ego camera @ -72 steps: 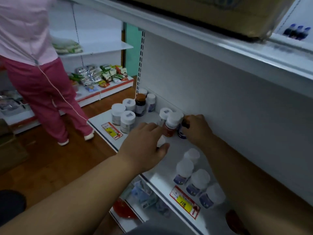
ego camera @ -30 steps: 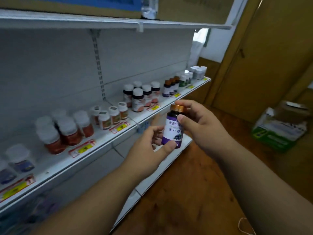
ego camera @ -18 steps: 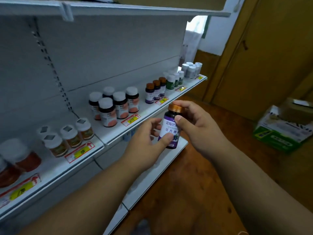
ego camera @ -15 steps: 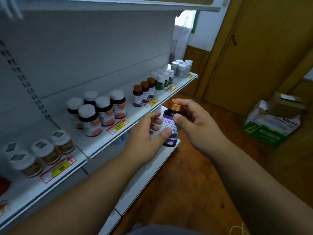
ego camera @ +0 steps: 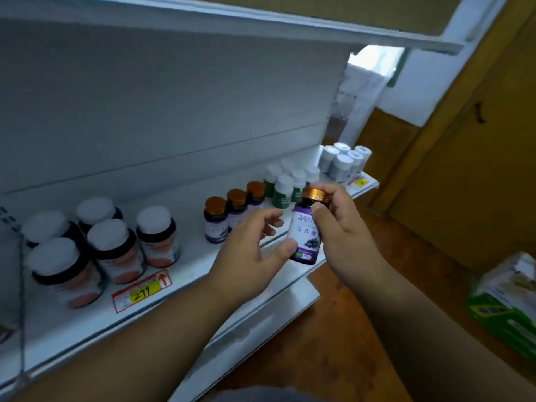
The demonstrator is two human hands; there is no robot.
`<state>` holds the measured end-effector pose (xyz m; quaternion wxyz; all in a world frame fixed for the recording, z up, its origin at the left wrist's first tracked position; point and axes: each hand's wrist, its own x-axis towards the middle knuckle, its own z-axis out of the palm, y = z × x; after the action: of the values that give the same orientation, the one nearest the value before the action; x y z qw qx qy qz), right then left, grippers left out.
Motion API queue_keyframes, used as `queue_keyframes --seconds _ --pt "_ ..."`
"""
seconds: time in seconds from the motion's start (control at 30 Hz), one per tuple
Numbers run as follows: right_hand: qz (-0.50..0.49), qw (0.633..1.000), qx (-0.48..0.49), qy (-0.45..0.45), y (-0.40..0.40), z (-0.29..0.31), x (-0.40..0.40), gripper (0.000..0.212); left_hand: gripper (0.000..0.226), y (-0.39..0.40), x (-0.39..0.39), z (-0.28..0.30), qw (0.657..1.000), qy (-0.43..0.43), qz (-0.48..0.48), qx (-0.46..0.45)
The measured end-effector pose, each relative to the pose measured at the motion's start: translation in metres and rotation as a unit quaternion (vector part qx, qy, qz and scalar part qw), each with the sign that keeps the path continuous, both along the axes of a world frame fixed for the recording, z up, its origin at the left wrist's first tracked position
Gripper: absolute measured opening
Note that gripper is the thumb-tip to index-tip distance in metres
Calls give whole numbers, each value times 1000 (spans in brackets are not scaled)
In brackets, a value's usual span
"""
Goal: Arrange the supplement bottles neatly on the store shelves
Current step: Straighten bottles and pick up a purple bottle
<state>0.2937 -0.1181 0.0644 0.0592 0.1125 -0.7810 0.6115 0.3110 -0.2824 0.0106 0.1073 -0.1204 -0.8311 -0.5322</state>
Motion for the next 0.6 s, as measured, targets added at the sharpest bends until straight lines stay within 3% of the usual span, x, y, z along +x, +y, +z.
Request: queue_keyframes --seconds 0.13,0.23,0.43,0.6 --pt "92 995 36 20 -1 -6 -80 19 50 4 -23 -5 984 2 176 -39" --pt "143 987 36 55 -19 -2 -126 21 37 0 -30 -4 947 61 300 -100" --pt "202 968 70 129 -83 -3 -190 24 41 -11 -39 -11 883 25 324 -339" --pt "334 906 218 145 -128 -15 -220 42 47 -17 -52 -17 864 -34 329 -380"
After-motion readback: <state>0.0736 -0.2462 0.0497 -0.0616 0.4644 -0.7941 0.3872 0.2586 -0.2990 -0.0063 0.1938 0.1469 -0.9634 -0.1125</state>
